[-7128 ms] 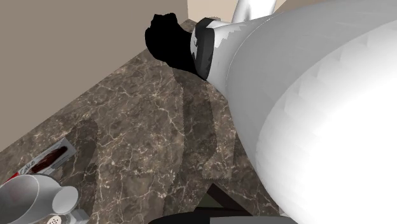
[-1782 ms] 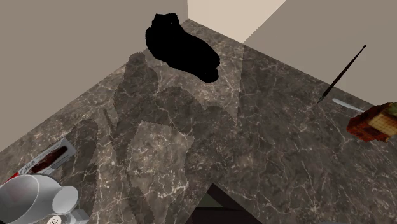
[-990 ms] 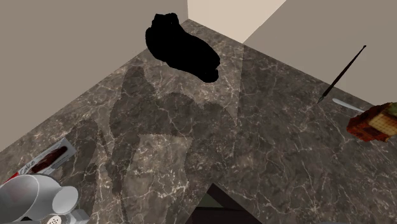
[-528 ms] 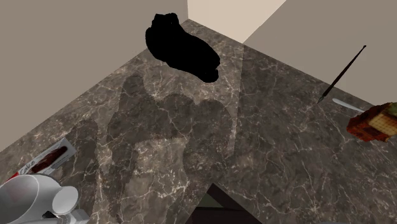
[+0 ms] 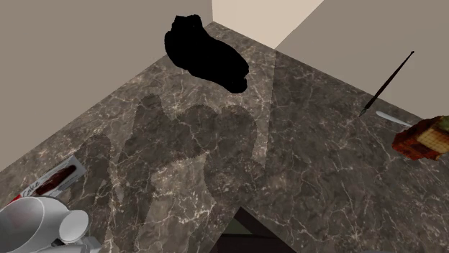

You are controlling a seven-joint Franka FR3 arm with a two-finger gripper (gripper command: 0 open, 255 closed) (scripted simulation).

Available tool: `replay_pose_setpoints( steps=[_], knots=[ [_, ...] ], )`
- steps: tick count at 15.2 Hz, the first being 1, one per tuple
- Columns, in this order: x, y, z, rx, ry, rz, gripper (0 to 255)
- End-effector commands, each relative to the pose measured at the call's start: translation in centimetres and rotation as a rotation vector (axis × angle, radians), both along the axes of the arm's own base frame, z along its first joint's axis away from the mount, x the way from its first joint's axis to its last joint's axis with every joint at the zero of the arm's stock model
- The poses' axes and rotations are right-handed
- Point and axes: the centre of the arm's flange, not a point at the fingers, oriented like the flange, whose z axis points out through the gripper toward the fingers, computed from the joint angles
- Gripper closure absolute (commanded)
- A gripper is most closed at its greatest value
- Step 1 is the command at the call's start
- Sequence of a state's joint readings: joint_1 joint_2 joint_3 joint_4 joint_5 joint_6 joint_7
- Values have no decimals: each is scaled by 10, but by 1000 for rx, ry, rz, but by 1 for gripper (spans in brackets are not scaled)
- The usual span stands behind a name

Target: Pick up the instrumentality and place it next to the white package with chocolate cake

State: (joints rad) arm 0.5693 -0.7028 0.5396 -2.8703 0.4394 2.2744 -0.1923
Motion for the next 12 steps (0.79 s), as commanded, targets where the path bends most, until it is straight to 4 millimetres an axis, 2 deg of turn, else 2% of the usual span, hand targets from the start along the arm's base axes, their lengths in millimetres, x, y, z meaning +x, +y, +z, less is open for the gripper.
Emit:
replay_pose_setpoints(
  steps=[1, 5, 6, 11, 12],
  knots=[
    [0, -2, -5, -10, 8, -1, 255],
    [0, -2, -5, -10, 8, -1, 255],
    [-1, -3, -5, -10, 8, -1, 0],
    [0, -2, -5, -10, 8, -1, 0],
    [-1, -3, 8, -10, 8, -1, 0]
  ],
)
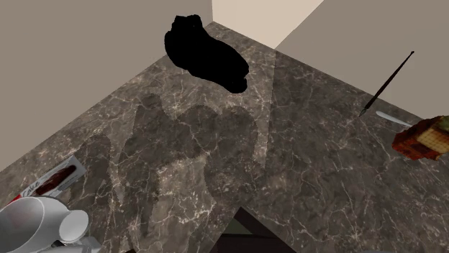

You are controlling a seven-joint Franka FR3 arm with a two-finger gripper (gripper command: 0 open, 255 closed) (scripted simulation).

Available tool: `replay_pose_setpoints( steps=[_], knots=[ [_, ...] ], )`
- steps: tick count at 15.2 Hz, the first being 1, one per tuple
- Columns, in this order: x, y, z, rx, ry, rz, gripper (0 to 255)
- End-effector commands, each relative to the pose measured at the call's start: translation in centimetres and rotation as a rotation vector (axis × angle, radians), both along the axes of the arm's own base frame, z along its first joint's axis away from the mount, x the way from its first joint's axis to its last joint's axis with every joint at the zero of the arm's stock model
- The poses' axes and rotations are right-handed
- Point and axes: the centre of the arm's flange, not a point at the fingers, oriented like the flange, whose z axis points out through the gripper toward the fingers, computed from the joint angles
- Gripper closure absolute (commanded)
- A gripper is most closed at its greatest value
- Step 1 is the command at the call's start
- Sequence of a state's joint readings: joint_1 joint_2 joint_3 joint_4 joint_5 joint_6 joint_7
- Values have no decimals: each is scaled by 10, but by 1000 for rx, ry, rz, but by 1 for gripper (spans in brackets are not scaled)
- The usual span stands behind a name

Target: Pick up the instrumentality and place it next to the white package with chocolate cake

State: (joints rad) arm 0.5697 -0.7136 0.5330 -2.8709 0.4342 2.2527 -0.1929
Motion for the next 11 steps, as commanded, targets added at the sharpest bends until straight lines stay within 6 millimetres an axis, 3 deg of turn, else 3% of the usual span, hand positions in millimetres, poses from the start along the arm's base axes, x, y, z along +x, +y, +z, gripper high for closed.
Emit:
replay_pose_setpoints(
  steps=[1, 3, 11],
  knots=[
    [-1, -1, 20, -1, 1, 0, 0],
    [-2, -2, 43, -1, 1, 0, 0],
    [-2, -2, 43, -1, 1, 0, 0]
  ],
)
